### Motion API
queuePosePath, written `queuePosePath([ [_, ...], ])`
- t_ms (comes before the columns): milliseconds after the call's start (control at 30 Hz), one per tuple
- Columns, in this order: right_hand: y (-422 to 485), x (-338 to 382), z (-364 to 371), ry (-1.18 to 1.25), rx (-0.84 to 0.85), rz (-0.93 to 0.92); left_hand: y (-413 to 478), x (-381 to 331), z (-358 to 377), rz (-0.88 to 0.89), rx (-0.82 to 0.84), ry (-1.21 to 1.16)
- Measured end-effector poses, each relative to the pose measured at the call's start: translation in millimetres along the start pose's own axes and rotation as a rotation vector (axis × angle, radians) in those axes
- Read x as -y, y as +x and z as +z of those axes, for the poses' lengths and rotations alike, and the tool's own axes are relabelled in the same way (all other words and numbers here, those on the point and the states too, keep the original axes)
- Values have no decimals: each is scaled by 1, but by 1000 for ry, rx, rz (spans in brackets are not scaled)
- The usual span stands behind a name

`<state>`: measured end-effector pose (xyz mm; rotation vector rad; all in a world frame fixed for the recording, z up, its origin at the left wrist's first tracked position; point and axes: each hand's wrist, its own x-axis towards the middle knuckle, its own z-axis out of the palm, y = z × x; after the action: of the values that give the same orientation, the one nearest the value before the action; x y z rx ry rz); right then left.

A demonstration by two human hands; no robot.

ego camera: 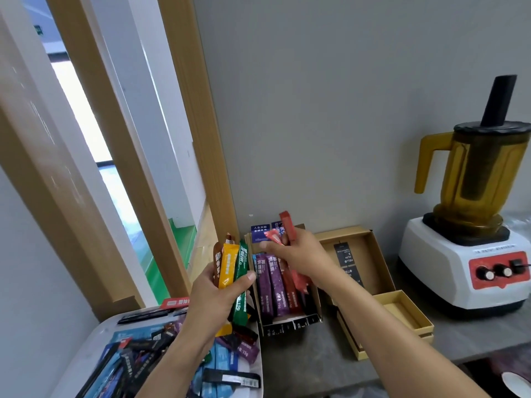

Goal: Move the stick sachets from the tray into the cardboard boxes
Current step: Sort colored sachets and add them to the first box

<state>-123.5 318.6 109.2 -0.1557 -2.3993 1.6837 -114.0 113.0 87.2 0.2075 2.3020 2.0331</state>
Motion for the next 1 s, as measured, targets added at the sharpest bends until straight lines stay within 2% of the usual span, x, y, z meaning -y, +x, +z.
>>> queuePosePath([
  [67,-9,3,-2,319,85,68,0,0,3,-7,24,-8],
  [133,-14,3,-1,458,85,108,-2,0,8,-11,55,-17],
  [233,-17,-3,-2,447,37,76,-5,0,15,-19,69,-40],
  [367,-25,-2,-8,446,60,34,-7,2,20,-41,83,-52],
  [533,-26,5,-13,448,-35,44,-8,6,15,-86,113,-23],
  [667,-22,6,-15,456,-20,56,-5,4,10,-75,95,69],
  [767,-17,7,-14,474,-11,46,-6,-4,9,-130,122,48],
  [833,-13,8,-20,509,72,44,-8,-8,5,-208,161,-64],
  [933,-9,11,-35,661,296,45,-10,-8,1,-317,256,-251],
  [1000,-7,10,-39,611,312,34,-10,-6,0,-342,315,-316],
])
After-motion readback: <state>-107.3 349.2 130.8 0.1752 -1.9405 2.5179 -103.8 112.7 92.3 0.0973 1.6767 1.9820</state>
